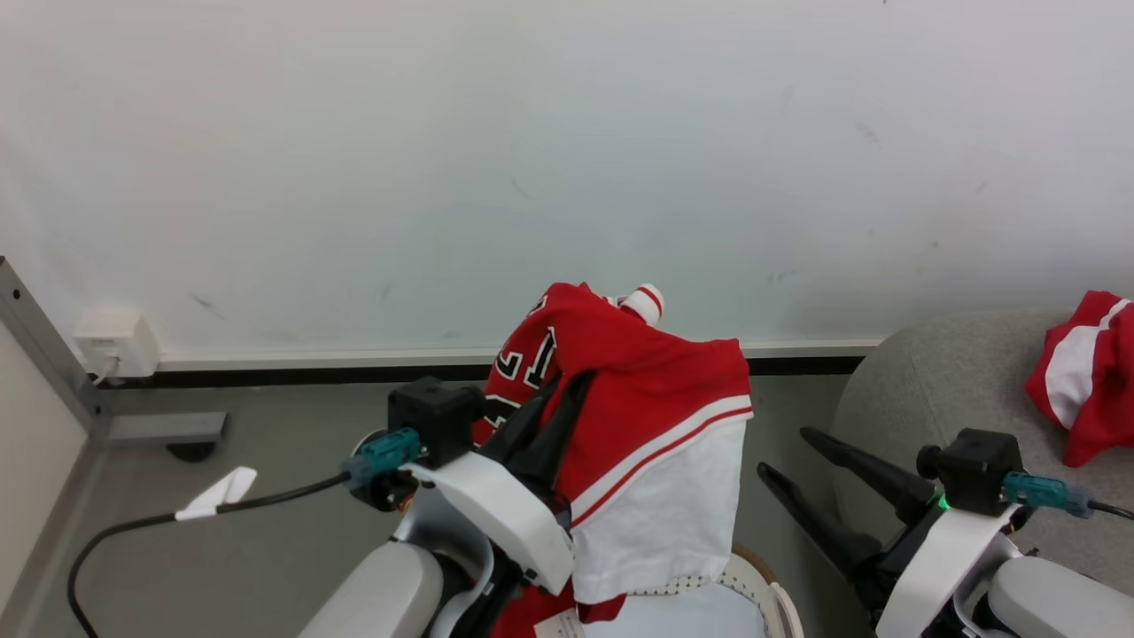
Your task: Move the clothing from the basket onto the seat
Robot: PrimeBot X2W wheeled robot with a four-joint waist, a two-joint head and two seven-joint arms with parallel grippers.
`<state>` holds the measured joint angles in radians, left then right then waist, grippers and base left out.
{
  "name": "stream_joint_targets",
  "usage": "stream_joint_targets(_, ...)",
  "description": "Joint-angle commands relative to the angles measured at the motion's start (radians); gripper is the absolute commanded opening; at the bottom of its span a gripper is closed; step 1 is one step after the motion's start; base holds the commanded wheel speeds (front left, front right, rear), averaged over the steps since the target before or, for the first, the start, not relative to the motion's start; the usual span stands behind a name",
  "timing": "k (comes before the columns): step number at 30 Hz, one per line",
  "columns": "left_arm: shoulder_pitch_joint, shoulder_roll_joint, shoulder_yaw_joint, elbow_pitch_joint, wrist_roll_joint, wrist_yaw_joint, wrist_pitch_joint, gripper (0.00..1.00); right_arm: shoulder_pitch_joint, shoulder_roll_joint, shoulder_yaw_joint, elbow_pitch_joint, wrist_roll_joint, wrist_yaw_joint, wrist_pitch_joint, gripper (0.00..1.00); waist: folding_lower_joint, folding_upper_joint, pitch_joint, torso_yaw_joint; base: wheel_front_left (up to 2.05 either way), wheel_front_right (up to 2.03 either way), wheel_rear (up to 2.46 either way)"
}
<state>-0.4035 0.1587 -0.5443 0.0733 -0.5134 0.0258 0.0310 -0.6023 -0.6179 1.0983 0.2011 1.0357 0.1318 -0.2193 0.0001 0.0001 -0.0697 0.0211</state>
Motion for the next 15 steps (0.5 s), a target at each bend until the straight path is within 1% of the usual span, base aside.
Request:
stream_joint_targets(1, -0.010, -0.003, -0.005, -0.006, 0.000, -0.006, 0.003, 0.00, -0.056, 0.012, 0.057, 0.031, 0.022, -0.002, -0.011, 1.00, -0.0001, -0.0001, -0.001, 0.005, 0.00, 0.00, 0.00)
stream_joint_targets(4, -0.010, -0.005, -0.016, -0.009, -0.006, -0.014, 0.009, 0.00, -0.119, 0.029, 0.127, 0.068, 0.060, -0.002, -0.016, 1.00, -0.0001, -0.0001, -0.003, 0.011, 0.00, 0.00, 0.00)
stream_joint_targets(7, -0.012, -0.011, -0.026, -0.013, -0.014, -0.022, 0.012, 0.00, -0.161, 0.047, 0.163, 0.088, 0.088, -0.002, -0.016, 1.00, -0.0001, -0.0001, -0.004, 0.019, 0.00, 0.00, 0.00)
stream_joint_targets(11, -0.010, -0.018, -0.035, -0.013, -0.024, -0.029, 0.018, 0.00, -0.188, 0.064, 0.180, 0.094, 0.097, -0.002, 0.005, 1.00, -0.0001, -0.0001, -0.006, 0.026, 0.00, 0.00, 0.00)
stream_joint_targets(15, -0.012, -0.028, -0.050, -0.013, -0.037, -0.041, 0.022, 0.00, -0.191, 0.091, 0.183, 0.085, 0.073, -0.002, 0.052, 1.00, -0.0001, -0.0001, -0.010, 0.035, 0.00, 0.00, 0.00)
